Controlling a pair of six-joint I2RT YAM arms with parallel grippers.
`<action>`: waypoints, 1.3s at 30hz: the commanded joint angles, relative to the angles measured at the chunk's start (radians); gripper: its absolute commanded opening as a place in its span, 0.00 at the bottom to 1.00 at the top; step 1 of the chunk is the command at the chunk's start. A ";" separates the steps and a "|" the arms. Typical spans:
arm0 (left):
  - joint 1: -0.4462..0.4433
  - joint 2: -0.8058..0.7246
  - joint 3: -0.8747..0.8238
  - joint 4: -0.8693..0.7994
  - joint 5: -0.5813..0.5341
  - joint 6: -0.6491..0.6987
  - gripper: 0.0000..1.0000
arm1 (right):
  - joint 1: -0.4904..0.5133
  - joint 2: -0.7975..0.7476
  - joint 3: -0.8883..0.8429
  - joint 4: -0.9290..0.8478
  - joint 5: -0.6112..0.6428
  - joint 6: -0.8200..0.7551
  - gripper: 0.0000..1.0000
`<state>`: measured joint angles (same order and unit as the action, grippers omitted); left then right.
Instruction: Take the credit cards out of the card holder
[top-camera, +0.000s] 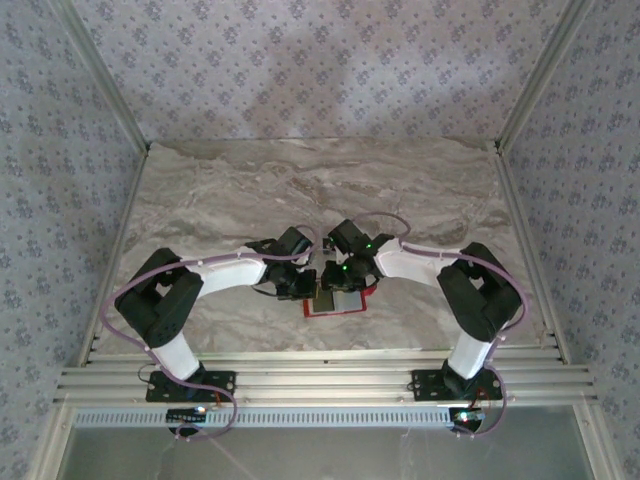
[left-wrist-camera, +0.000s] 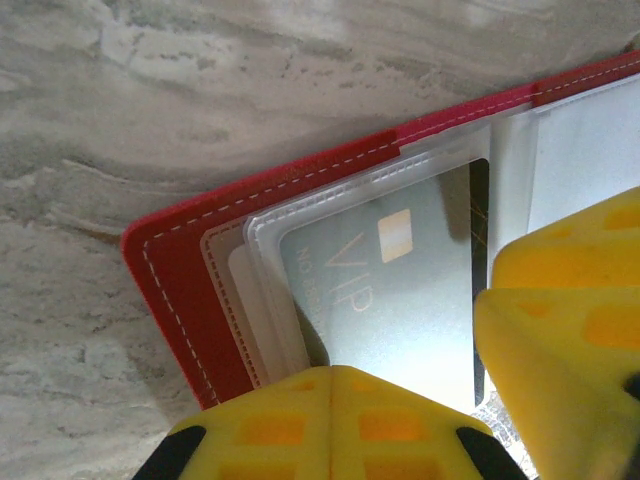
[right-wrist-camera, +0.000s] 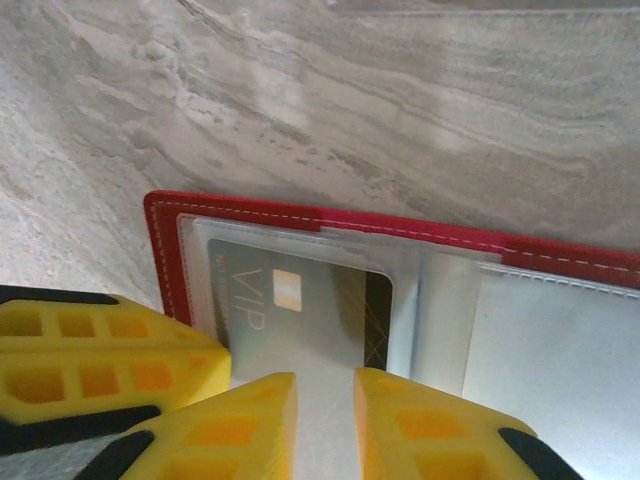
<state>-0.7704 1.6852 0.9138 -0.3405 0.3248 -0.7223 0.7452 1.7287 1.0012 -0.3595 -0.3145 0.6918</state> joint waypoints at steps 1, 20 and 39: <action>0.006 0.027 -0.015 -0.058 -0.043 0.019 0.08 | 0.005 0.021 -0.003 0.007 -0.024 0.006 0.22; 0.006 -0.018 -0.011 -0.097 -0.090 0.023 0.10 | 0.008 0.048 -0.001 -0.057 0.035 -0.011 0.22; 0.006 -0.022 -0.003 -0.108 -0.087 0.024 0.12 | 0.008 0.034 -0.001 -0.071 0.044 -0.015 0.25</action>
<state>-0.7704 1.6718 0.9138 -0.3794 0.2695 -0.7151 0.7513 1.7550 1.0004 -0.3592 -0.3103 0.6880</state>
